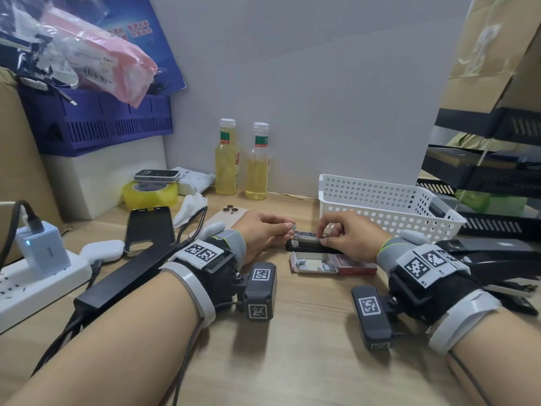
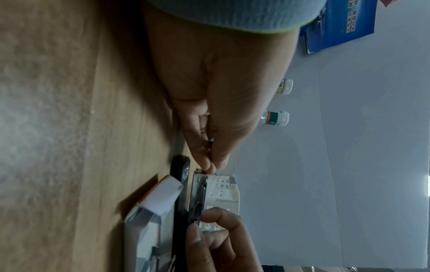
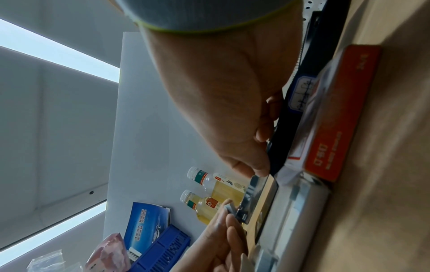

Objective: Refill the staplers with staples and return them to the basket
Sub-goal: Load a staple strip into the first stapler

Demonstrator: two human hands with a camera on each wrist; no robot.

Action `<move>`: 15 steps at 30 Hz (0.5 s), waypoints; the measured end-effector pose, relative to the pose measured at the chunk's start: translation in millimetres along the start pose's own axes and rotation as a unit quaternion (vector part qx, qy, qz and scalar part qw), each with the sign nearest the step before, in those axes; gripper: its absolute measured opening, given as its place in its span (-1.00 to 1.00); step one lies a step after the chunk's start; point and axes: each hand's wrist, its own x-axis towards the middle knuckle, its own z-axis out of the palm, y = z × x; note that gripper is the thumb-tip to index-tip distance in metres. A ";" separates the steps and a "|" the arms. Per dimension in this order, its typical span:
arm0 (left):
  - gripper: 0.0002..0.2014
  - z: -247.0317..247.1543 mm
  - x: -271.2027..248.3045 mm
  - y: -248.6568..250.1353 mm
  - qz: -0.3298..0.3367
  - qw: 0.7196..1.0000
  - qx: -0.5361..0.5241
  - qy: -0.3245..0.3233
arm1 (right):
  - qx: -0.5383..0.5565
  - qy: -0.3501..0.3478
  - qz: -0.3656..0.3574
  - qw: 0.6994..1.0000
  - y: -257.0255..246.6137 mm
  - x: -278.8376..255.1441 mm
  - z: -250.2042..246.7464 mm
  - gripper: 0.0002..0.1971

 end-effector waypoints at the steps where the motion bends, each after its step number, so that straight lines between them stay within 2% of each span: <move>1: -0.81 -0.1 -0.2 0.1 0.000 1.000 0.003 -0.001 | -0.008 -0.008 -0.005 1.000 -0.3 0.1 -0.8 -0.95; 9: -0.86 -0.1 -0.9 -0.9 0.008 1.000 0.024 -0.008 | -0.047 -0.027 -0.025 0.998 1.5 0.1 -4.4 -0.86; 15: -0.88 -0.6 -1.8 -1.0 0.011 0.999 0.045 -0.020 | -0.037 -0.023 -0.012 0.999 5.6 2.1 -2.9 -0.89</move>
